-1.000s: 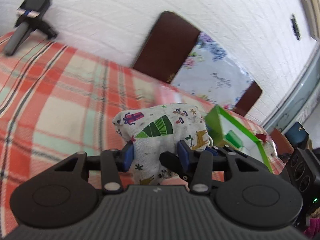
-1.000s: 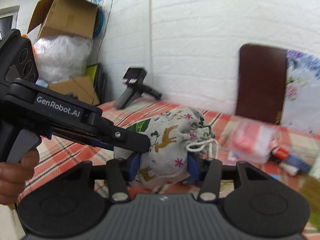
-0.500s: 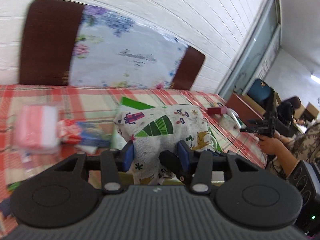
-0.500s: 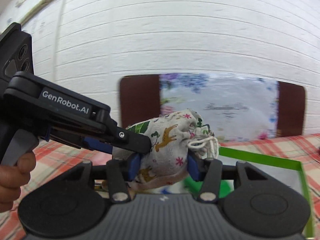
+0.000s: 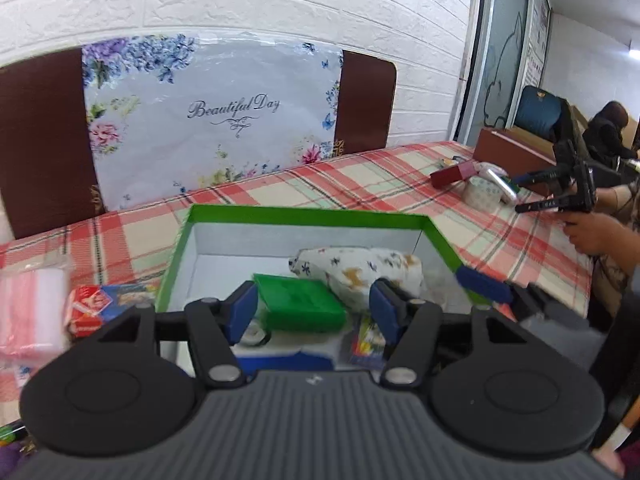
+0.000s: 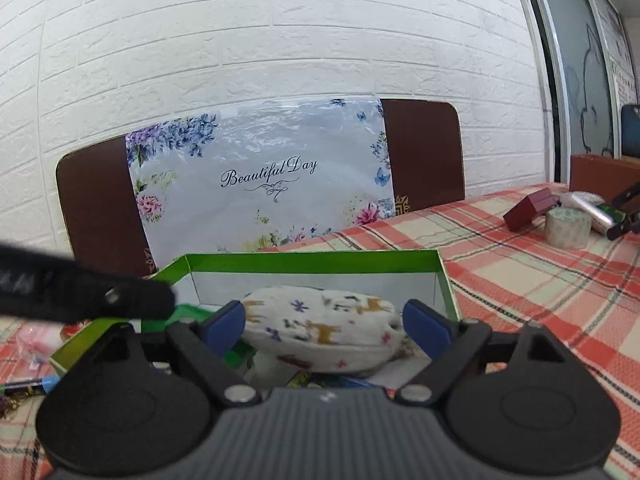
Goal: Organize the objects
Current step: 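Carry the floral pouch into the green box and open the left gripper, then reach the left gripper to the purple figure keychain and grasp it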
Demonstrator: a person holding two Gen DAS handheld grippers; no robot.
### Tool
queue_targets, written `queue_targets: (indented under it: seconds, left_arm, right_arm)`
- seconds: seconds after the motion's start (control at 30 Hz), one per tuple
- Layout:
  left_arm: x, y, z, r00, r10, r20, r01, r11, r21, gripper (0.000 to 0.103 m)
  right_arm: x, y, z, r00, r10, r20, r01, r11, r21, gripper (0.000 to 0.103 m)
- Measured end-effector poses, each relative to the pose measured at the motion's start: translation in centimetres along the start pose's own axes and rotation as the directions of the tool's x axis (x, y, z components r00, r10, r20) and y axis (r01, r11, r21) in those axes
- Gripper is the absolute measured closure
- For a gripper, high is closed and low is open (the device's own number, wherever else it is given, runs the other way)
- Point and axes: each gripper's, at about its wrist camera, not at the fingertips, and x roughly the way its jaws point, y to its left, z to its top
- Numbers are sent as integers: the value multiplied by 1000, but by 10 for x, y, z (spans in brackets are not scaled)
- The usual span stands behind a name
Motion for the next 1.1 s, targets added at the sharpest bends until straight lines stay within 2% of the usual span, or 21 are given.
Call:
queue_targets:
  seconds: [0.27, 0.4, 0.5, 0.57, 0.6, 0.7, 0.77, 0.83, 0.87, 0.97, 1.03, 1.1]
  left_arm:
    - [-56, 33, -34, 997, 69, 19, -68, 997, -42, 36]
    - [-85, 67, -64, 988, 155, -22, -156, 983, -93, 36]
    - [-108, 100, -90, 965, 257, -57, -263, 952, -154, 33]
    - [-122, 124, -106, 937, 337, -91, -348, 915, -204, 32]
    - [-128, 137, -114, 921, 374, -113, -390, 890, -236, 32]
    - [-147, 176, -135, 885, 435, -167, -465, 813, -349, 32]
    - [-160, 195, -144, 867, 462, -189, -497, 765, -410, 32]
    - [-173, 210, -150, 861, 473, -186, -502, 732, -460, 32]
    - [-178, 214, -153, 859, 477, -183, -503, 723, -474, 32]
    - [-187, 221, -156, 859, 480, -178, -500, 710, -497, 32]
    - [-187, 222, -156, 863, 474, -175, -492, 710, -504, 31]
    - [-187, 218, -155, 864, 473, -174, -491, 712, -502, 30]
  right_arm:
    - [-42, 23, -4, 994, 43, 101, -43, 999, -9, 13]
    - [-65, 49, -8, 983, 128, 134, -122, 991, -50, 14]
    - [-74, 79, -19, 967, 240, 85, -232, 968, -90, 14]
    - [-72, 107, -31, 941, 338, 4, -334, 932, -137, 14]
    - [-68, 121, -36, 921, 386, -56, -390, 908, -153, 14]
    - [-47, 162, -52, 829, 496, -258, -539, 831, -135, 14]
    - [-32, 186, -61, 784, 517, -343, -585, 800, -133, 14]
    - [-19, 209, -67, 753, 521, -401, -617, 771, -156, 14]
    - [-12, 219, -69, 744, 518, -422, -625, 762, -168, 14]
    - [5, 247, -67, 744, 509, -432, -633, 744, -213, 10]
    - [21, 266, -67, 723, 516, -460, -656, 722, -220, 3]
    - [31, 284, -68, 728, 505, -464, -656, 709, -258, 0]
